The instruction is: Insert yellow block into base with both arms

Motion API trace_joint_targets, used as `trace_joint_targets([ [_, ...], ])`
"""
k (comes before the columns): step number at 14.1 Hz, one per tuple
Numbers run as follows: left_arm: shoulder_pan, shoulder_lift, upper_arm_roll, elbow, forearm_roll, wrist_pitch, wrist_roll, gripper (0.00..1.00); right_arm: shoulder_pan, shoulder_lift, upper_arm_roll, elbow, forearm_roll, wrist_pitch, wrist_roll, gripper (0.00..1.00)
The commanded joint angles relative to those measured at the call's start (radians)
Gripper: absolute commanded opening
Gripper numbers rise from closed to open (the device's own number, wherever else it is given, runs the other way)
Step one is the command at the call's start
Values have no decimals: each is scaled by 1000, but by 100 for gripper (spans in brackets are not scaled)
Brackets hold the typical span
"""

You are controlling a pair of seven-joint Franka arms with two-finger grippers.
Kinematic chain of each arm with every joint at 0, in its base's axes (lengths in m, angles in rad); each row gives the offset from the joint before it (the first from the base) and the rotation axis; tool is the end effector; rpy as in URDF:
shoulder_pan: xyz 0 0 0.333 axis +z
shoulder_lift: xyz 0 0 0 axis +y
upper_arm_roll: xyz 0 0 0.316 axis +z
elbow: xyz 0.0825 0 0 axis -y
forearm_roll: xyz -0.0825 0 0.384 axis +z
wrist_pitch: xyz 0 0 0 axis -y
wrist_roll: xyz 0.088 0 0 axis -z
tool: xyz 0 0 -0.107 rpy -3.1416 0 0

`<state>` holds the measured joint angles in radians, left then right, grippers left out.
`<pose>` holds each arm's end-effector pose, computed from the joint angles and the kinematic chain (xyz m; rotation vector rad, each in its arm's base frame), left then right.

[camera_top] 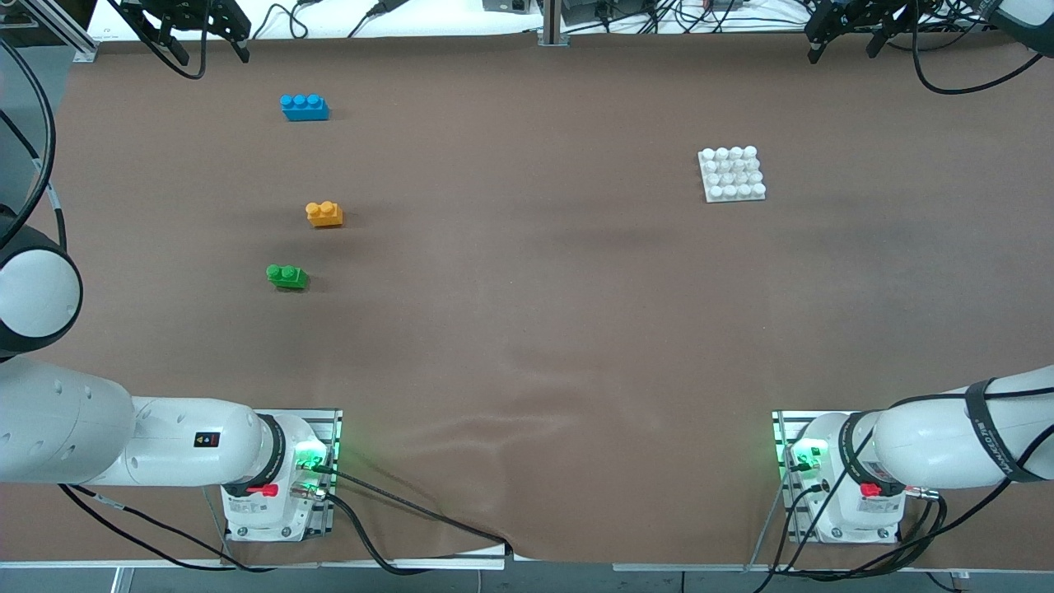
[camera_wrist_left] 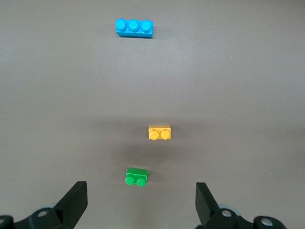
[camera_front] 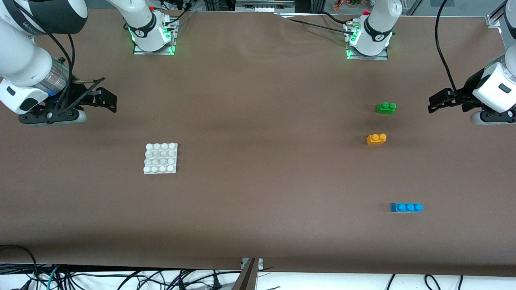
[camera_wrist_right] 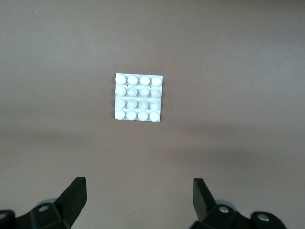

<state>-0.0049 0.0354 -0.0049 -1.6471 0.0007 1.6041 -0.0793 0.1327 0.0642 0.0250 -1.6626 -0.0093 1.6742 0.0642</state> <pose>0.5638 -0.0054 0.5715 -3.1333 -0.1088 0.1228 0.5700 0.0893 0.5534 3.1237 0.1480 -0.0804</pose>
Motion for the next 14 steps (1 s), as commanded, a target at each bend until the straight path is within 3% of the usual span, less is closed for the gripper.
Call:
trace_joint_targets([
  [1, 3, 5, -3, 23, -18, -23, 16, 100, -4, -9, 3, 3, 6, -28, -17, 99],
  [14, 3, 5, -3, 23, -19, -29, 18, 100, -12, -17, 1, -12, 5, -21, -18, 99],
])
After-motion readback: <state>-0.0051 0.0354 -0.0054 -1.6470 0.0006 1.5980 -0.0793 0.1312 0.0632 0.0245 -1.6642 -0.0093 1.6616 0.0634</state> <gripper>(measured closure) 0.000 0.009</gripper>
